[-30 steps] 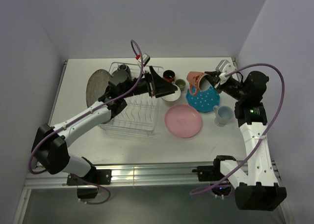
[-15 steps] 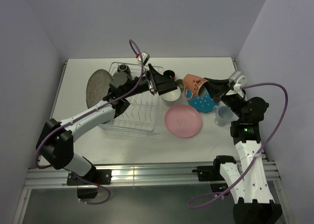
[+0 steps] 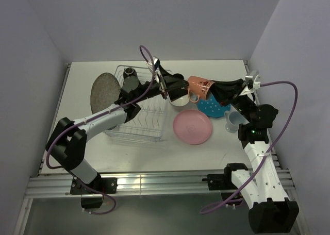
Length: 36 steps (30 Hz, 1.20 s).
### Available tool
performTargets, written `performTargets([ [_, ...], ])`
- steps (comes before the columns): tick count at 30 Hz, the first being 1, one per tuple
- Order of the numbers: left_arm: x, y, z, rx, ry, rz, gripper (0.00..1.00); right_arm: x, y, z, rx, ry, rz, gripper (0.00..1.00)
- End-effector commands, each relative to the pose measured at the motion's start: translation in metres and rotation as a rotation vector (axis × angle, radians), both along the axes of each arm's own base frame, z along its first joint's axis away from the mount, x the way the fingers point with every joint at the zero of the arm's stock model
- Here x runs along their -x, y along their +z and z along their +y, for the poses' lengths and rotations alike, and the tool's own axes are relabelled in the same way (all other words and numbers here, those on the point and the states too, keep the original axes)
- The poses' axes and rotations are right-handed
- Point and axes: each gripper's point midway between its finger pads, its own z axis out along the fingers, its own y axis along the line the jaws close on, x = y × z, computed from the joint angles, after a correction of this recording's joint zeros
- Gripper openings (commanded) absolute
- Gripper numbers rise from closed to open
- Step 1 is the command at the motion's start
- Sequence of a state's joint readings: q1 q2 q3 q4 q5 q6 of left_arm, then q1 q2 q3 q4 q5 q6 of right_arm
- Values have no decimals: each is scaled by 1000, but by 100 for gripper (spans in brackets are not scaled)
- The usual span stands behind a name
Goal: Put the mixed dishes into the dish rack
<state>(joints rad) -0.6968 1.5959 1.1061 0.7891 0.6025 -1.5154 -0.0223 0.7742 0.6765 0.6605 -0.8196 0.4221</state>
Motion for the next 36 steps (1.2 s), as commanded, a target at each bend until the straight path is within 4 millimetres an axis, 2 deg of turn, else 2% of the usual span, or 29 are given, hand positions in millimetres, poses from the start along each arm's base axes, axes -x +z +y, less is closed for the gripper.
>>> performTargets([
  [1,-3,22,-1,71,-12,11,99,12,22,4,-21,20,-107,0],
  [6,-3,30,-6,92,-39,23,99,3,9,2,26,-12,-117,0],
  [9,1,36,-7,112,-61,26,99,-1,0,9,37,10,-103,0],
  [14,10,43,-8,132,-97,29,99,-3,-2,13,68,17,-142,0],
  [24,12,43,-9,141,-108,46,95,-12,-12,15,123,5,-175,0],
  [30,14,47,-10,157,-118,41,76,-19,-21,12,159,-28,-178,0],
  [33,15,49,-10,160,-124,34,61,-21,-25,11,159,-34,-170,0],
  [34,17,49,-10,162,-127,29,52,-21,-25,11,158,-35,-168,0],
  [35,17,50,-9,165,-129,23,48,-22,-25,11,157,-38,-165,2],
  [36,18,51,-9,165,-133,20,37,-23,-27,11,158,-38,-160,3],
])
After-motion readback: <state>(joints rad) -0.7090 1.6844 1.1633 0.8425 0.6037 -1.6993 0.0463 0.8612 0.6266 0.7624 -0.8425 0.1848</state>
